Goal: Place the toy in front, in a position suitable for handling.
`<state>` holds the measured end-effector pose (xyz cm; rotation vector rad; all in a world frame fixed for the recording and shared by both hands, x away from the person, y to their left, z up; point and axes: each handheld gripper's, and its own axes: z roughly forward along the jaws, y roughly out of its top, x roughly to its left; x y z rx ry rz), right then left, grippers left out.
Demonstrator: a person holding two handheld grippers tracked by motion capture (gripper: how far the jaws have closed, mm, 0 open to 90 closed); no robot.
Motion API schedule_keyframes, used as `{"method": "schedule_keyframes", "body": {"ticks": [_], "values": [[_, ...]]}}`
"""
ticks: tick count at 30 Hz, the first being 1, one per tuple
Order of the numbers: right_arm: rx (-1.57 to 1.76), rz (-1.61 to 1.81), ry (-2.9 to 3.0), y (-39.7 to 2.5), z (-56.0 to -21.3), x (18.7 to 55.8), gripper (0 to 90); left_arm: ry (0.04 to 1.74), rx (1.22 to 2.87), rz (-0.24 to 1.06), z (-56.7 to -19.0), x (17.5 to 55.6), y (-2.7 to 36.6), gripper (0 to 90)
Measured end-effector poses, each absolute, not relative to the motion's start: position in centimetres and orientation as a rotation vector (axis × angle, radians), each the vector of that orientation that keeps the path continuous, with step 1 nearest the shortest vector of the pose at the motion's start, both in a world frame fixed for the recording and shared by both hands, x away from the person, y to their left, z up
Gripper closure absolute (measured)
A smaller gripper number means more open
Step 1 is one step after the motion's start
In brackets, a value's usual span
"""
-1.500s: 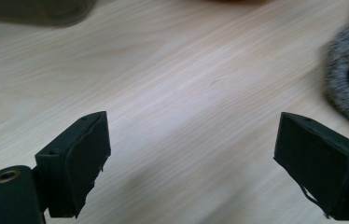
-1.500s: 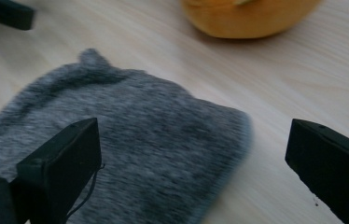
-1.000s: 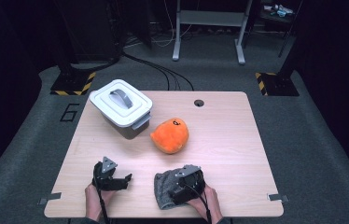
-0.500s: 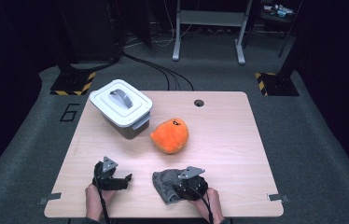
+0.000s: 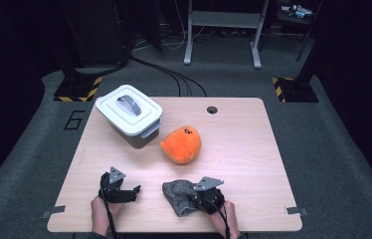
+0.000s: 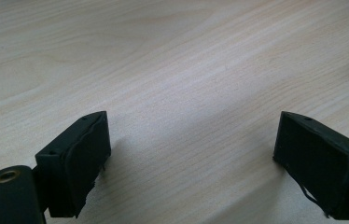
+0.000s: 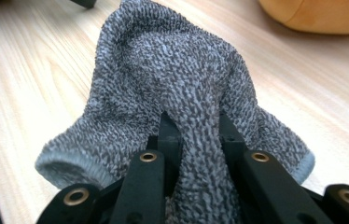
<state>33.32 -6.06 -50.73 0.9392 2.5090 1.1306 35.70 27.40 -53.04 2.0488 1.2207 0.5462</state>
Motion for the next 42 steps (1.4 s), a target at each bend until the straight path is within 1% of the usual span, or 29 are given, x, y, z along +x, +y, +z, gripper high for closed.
{"method": "schedule_keyframes", "body": {"ticks": [10,29,42], "values": [[0.959,1.146,2.429,-8.2,-49.1,33.4,77.1,1.221,2.049,0.552,-53.0,35.7,27.4,10.5],[1.078,1.135,2.251,-13.3,-47.5,33.6,77.0,1.234,2.030,0.548,-53.1,35.7,27.3,10.5],[1.167,1.117,2.110,-16.8,-46.1,34.7,77.0,1.224,2.044,0.552,-53.0,35.7,27.4,10.5]]}}
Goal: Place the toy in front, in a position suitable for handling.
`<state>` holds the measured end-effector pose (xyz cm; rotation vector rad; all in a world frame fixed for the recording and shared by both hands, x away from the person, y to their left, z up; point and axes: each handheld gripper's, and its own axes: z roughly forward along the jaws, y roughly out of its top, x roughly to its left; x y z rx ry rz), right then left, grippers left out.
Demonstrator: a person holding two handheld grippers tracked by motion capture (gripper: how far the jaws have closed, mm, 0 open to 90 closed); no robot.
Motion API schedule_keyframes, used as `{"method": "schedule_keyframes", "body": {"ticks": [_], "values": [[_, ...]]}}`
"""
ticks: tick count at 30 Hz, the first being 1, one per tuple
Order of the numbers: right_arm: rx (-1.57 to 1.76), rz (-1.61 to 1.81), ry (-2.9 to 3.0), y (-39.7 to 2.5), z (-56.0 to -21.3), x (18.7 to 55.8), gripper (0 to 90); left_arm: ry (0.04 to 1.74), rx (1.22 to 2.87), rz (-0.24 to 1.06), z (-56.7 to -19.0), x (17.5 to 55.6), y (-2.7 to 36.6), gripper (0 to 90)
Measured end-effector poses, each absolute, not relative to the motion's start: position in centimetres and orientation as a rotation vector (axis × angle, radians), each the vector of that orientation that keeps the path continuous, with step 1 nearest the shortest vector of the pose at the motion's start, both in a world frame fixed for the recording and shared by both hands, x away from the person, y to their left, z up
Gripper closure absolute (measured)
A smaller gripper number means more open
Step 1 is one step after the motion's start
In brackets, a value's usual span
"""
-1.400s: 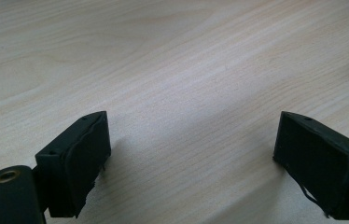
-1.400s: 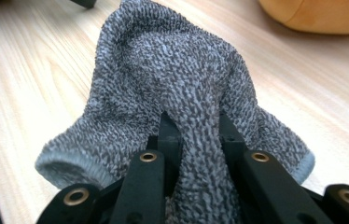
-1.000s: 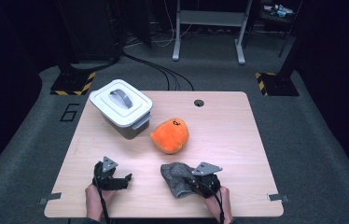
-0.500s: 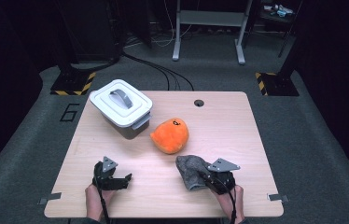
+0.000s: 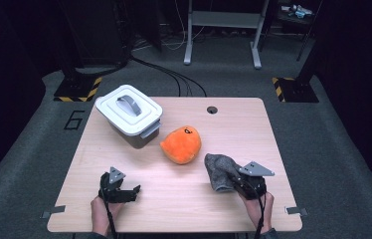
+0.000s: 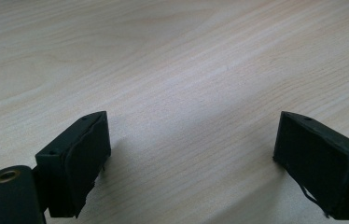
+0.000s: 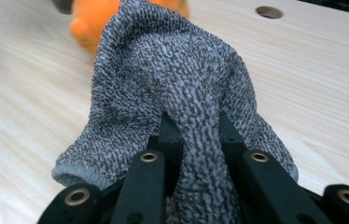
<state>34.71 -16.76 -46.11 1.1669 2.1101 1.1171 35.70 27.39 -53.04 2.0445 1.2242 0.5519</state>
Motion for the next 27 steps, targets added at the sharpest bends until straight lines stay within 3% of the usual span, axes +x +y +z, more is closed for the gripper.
{"method": "schedule_keyframes", "body": {"ticks": [27], "values": [[1.356,0.949,1.919,-22.3,-46.5,37.8,76.6,1.225,2.045,0.550,-53.0,35.7,27.4,10.5]]}}
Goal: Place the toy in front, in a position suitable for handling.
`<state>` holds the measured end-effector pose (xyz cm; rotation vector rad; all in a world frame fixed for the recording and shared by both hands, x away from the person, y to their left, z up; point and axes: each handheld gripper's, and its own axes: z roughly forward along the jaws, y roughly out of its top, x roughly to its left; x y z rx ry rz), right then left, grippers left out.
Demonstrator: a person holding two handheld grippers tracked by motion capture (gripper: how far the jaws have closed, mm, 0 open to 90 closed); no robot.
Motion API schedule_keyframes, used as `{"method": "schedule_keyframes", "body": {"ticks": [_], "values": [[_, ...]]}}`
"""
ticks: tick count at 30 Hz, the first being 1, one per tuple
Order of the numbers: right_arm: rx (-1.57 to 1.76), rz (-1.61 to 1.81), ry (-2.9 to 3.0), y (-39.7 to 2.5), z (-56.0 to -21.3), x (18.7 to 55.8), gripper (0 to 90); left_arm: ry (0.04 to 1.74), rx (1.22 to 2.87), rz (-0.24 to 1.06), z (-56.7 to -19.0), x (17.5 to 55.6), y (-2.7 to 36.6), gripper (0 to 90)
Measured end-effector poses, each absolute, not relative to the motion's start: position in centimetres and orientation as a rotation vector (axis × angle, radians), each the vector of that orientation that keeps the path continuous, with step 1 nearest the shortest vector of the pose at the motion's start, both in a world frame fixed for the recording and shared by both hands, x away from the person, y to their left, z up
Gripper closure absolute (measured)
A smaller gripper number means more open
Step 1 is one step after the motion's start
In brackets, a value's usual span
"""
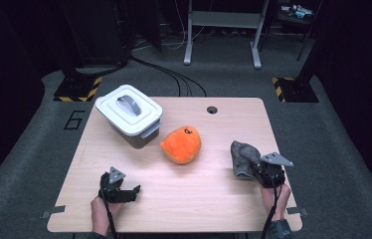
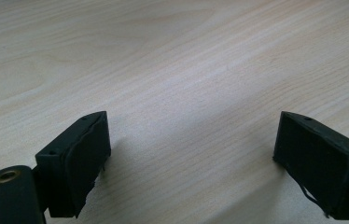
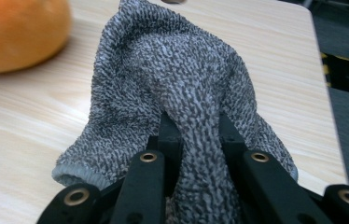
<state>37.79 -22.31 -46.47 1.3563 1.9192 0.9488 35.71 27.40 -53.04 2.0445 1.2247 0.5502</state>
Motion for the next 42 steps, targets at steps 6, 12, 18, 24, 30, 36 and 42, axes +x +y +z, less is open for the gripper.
{"method": "schedule_keyframes", "body": {"ticks": [6,12,18,24,30,36,42], "values": [[1.412,0.917,1.900,-23.3,-47.3,38.9,76.4,1.225,2.044,0.550,-53.0,35.7,27.4,10.5],[1.443,0.877,1.895,-23.8,-48.2,40.1,76.0,1.226,2.045,0.549,-53.1,35.7,27.4,10.5],[1.465,0.847,1.890,-24.0,-48.9,41.5,74.9,1.228,2.045,0.545,-53.0,35.7,27.4,10.5],[1.506,0.823,1.918,-24.0,-50.3,43.0,62.5,1.229,2.045,0.545,-53.0,35.7,27.4,10.5],[1.541,0.838,1.922,-24.2,-50.6,43.1,28.2,1.229,2.045,0.544,-53.0,35.7,27.4,10.4],[1.491,0.907,1.945,-23.8,-48.9,41.5,11.1,1.223,2.043,0.552,-53.1,35.7,27.4,10.4],[1.446,0.960,1.987,-22.6,-48.3,39.4,5.0,1.224,2.047,0.550,-53.0,35.7,27.4,10.4]]}}
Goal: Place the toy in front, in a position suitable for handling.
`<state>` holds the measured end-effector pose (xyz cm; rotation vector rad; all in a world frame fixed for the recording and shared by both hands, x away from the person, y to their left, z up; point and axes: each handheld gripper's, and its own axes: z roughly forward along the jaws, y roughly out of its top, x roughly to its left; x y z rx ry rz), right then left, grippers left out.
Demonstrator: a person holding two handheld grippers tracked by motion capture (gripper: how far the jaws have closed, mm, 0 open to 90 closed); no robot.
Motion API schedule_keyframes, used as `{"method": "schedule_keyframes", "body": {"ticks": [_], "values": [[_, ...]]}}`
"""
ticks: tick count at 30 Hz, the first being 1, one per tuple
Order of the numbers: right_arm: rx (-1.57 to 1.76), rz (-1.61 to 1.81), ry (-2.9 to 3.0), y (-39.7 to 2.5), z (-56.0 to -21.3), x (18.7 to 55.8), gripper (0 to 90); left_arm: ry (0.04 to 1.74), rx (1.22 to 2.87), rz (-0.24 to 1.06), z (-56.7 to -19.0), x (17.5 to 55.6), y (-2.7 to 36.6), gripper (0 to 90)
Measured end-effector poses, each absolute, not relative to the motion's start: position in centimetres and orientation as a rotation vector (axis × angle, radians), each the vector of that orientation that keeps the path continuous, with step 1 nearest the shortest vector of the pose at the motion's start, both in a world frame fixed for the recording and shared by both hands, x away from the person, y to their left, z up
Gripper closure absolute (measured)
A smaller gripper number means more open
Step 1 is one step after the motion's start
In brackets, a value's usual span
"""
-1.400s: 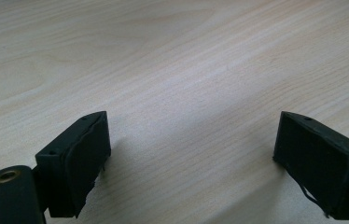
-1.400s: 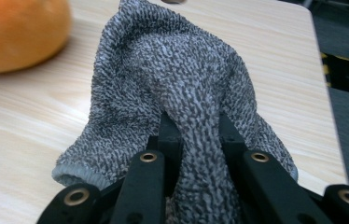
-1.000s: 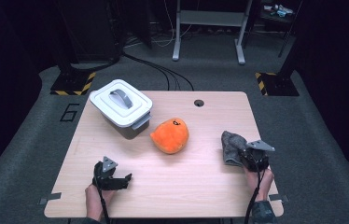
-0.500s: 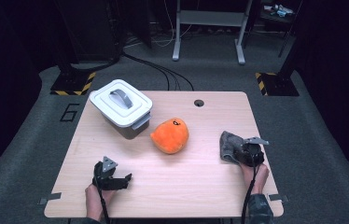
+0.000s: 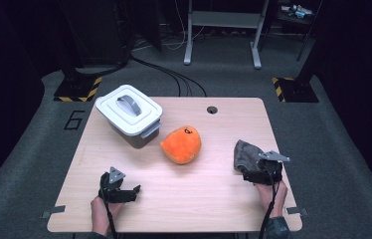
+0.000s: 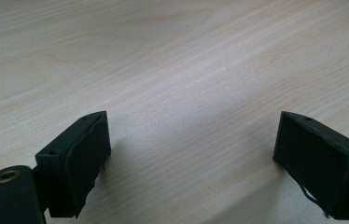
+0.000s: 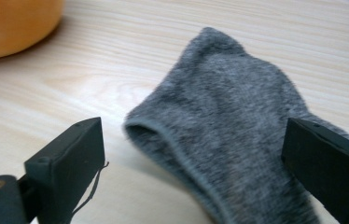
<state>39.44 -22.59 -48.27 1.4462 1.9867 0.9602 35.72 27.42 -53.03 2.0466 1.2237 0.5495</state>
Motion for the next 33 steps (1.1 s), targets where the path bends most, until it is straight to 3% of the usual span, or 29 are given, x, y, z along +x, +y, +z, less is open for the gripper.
{"method": "schedule_keyframes", "body": {"ticks": [16,33], "values": [[1.360,0.990,2.107,-19.0,-51.9,36.4,4.6,1.226,2.015,0.566,-52.7,35.6,26.9,10.5],[1.378,0.929,2.141,-18.9,-52.9,36.7,6.0,1.074,1.980,0.528,-47.1,39.5,19.2,12.7]]}}
